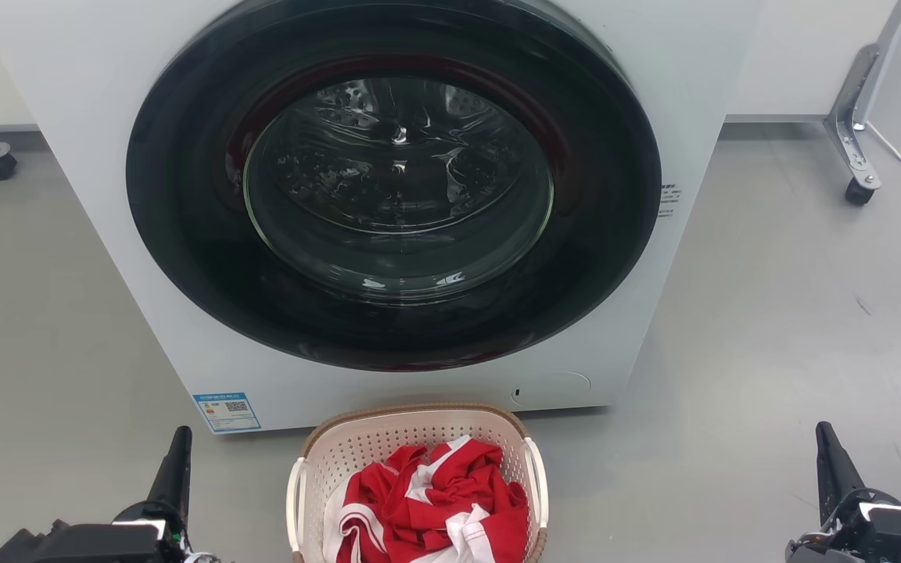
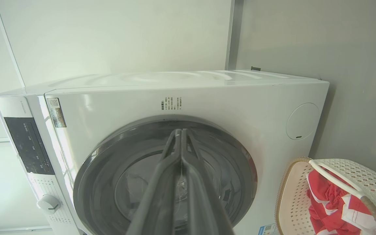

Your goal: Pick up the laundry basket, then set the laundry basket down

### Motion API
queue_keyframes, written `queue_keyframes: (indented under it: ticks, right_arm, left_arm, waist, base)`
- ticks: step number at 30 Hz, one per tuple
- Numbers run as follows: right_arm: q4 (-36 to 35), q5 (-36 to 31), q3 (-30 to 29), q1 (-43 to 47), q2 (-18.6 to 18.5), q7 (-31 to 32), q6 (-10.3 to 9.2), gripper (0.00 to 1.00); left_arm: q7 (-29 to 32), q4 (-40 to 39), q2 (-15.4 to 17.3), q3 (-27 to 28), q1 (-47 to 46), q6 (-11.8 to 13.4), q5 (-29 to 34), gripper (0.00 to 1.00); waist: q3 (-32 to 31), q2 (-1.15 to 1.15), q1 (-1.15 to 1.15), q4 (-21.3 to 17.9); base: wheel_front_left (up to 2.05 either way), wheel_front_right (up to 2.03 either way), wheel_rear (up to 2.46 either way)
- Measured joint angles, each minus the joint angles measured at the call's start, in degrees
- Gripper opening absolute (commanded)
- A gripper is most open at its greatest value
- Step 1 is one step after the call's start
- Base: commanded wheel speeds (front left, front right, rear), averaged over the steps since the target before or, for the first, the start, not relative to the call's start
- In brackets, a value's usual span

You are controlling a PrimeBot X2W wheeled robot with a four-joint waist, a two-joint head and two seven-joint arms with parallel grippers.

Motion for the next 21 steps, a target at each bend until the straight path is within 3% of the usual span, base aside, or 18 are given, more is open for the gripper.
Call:
queue_keyframes:
  ticks: [21]
  right_arm:
    - [-0.01,0.00,0.00,0.00,0.00,0.00,0.00,0.00]
  left_arm:
    - [0.00,-0.01,0.00,0.00,0.00,0.00,-0.01,0.00]
  waist:
    - [0.00,0.00,0.00,0.00]
  base:
    - [0.00,0.00,0.00]
